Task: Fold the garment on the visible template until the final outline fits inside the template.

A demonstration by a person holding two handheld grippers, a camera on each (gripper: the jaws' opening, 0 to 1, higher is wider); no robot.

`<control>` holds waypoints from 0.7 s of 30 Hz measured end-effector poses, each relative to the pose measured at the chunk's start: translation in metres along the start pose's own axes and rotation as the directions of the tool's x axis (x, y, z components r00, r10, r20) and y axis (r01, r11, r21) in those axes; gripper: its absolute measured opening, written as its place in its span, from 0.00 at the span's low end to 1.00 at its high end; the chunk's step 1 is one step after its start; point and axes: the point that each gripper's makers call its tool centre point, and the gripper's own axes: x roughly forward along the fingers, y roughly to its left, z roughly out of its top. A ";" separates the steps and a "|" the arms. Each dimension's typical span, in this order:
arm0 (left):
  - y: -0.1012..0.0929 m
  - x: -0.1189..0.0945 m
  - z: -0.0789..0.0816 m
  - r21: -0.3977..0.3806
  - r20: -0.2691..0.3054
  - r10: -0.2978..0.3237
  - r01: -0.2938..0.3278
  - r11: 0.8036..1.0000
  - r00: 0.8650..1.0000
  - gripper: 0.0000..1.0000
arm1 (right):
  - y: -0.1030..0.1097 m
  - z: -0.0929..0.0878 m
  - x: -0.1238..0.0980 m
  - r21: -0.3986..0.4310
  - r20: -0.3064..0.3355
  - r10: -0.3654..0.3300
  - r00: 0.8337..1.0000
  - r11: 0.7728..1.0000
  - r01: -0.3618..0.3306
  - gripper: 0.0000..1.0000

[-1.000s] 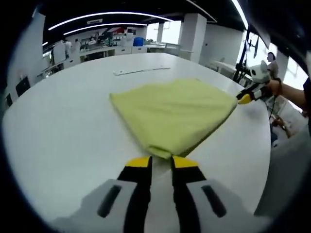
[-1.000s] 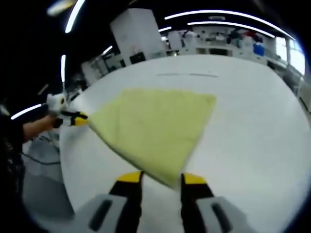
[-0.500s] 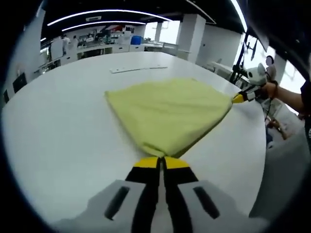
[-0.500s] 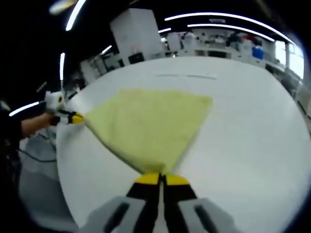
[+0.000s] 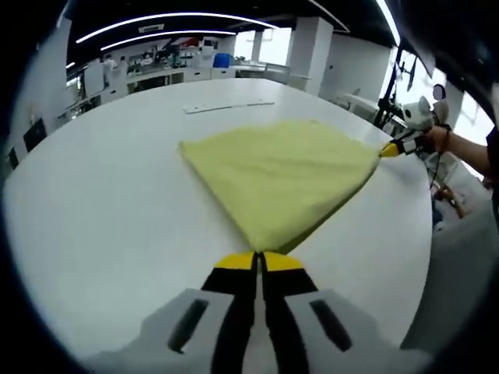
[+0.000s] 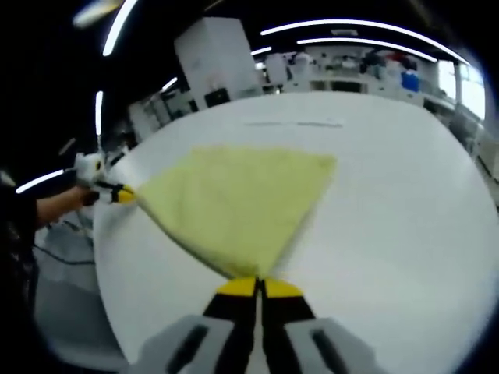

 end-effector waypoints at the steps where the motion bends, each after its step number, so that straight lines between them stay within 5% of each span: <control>1: -0.001 0.000 0.000 0.002 0.000 -0.002 0.002 1.000 1.000 0.00 | 0.000 0.000 0.000 -0.002 0.000 0.000 1.000 1.000 0.000 0.00; 21: -0.024 -0.005 -0.011 0.027 -0.031 -0.026 0.026 0.999 0.999 0.00 | -0.002 -0.010 -0.012 -0.056 -0.035 -0.012 0.999 0.998 0.010 0.00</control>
